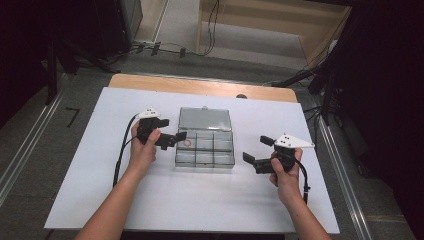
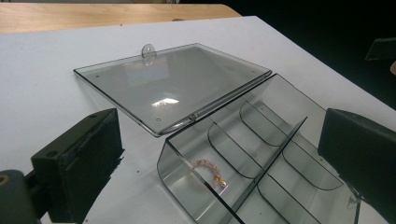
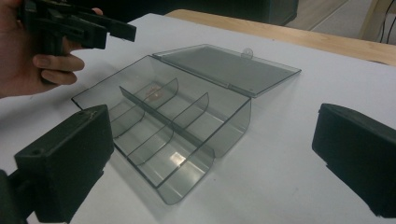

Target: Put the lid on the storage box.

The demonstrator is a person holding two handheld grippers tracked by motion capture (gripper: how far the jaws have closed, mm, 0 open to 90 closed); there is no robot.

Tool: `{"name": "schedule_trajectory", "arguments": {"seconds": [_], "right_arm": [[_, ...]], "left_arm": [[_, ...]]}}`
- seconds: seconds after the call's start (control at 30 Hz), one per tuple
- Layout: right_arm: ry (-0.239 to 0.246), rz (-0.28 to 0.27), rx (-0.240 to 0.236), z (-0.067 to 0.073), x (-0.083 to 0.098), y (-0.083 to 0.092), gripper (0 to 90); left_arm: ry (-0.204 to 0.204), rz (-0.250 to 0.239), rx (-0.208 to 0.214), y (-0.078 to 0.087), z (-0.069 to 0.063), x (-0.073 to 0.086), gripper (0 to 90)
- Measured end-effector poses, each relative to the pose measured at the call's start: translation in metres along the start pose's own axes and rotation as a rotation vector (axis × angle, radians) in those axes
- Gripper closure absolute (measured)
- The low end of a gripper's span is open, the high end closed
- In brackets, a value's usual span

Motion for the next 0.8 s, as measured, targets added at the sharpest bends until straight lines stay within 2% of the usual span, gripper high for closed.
{"name": "schedule_trajectory", "arguments": {"seconds": [0.17,0.4,0.47,0.8], "right_arm": [[-0.016,-0.005,-0.004,-0.001,-0.006,-0.007,0.0],[-0.028,-0.012,-0.012,-0.004,-0.014,-0.014,0.0],[-0.041,-0.011,-0.015,-0.005,-0.016,-0.017,0.0],[-0.034,0.011,-0.008,-0.005,-0.027,-0.038,0.0]], "left_arm": [[0.013,-0.017,-0.009,0.0,0.006,-0.002,0.0],[0.012,-0.007,-0.024,-0.003,0.012,-0.002,0.0],[0.022,-0.002,-0.03,-0.005,0.015,-0.002,0.0],[0.062,0.006,-0.022,-0.012,0.02,-0.007,3.6]]}}
Point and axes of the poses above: each handheld gripper's, and its own axes: y roughly backward along the jaws, x roughly out of its underside, z roughly to its left, the point moved 10 cm from there along -y, roughly forward along the jaws, and after that the axes turned 11 degrees about -y, right-handed, at the moved point
